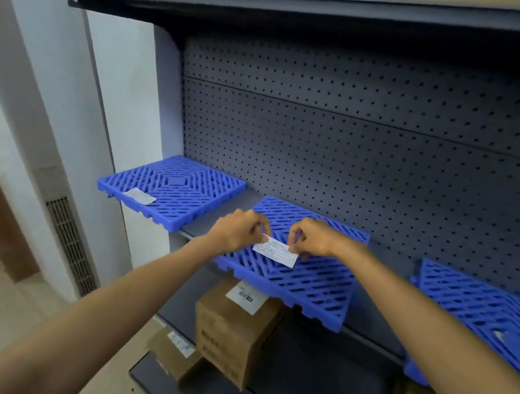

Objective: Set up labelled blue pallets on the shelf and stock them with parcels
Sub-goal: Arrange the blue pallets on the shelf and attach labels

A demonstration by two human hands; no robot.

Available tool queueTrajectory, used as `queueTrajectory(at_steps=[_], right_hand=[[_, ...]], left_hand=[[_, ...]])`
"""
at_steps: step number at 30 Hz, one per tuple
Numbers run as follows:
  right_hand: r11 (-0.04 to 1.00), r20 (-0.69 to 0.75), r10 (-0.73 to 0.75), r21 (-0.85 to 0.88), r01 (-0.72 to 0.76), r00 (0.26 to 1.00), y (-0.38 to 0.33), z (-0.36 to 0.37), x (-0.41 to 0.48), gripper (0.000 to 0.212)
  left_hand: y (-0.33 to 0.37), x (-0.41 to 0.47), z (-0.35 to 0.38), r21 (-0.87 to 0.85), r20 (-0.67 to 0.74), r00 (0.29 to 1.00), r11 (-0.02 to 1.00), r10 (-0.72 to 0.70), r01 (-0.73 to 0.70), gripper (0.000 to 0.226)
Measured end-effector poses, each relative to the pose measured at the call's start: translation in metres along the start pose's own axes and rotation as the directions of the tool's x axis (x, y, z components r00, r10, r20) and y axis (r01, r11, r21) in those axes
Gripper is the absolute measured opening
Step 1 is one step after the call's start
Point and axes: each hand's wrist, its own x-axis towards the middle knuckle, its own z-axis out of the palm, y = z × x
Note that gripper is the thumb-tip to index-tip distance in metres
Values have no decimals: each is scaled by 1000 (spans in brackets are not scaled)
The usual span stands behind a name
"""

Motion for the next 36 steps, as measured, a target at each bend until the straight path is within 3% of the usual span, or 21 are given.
queueTrajectory(at_steps=[6, 10, 17, 22, 25, 28, 36], right_hand=[[996, 144, 71, 33, -77, 987, 4, 5, -4, 4], [986, 134, 163, 9, -166, 977, 2, 19, -7, 4], [949, -60, 304, -65, -308, 951, -16, 40, -12, 5], [905, -195, 354, -177, -388, 915, -30, 54, -19, 4], [868, -284, 358, -251, -429, 890, -39, 59, -27, 10], [832, -349, 372, -285, -476, 860, -42, 57, -46, 13], [658, -404, 521, -371, -656, 752, -15, 42, -131, 23]], left_hand=[[-12, 13, 4, -194, 279, 947, 975, 156, -104, 14], [-12, 18, 6, -172, 375, 902, 972, 214, -159, 12], [-23, 18, 14, 2, 317, 912, 962, 259, -274, 13], [-28, 17, 15, 16, 307, 906, 950, 292, -311, 14], [-24, 16, 14, 111, 266, 903, 920, 338, -377, 15], [-10, 16, 9, 229, 240, 880, 858, 409, -461, 18], [68, 24, 23, 292, 255, 788, 732, 560, -615, 10]])
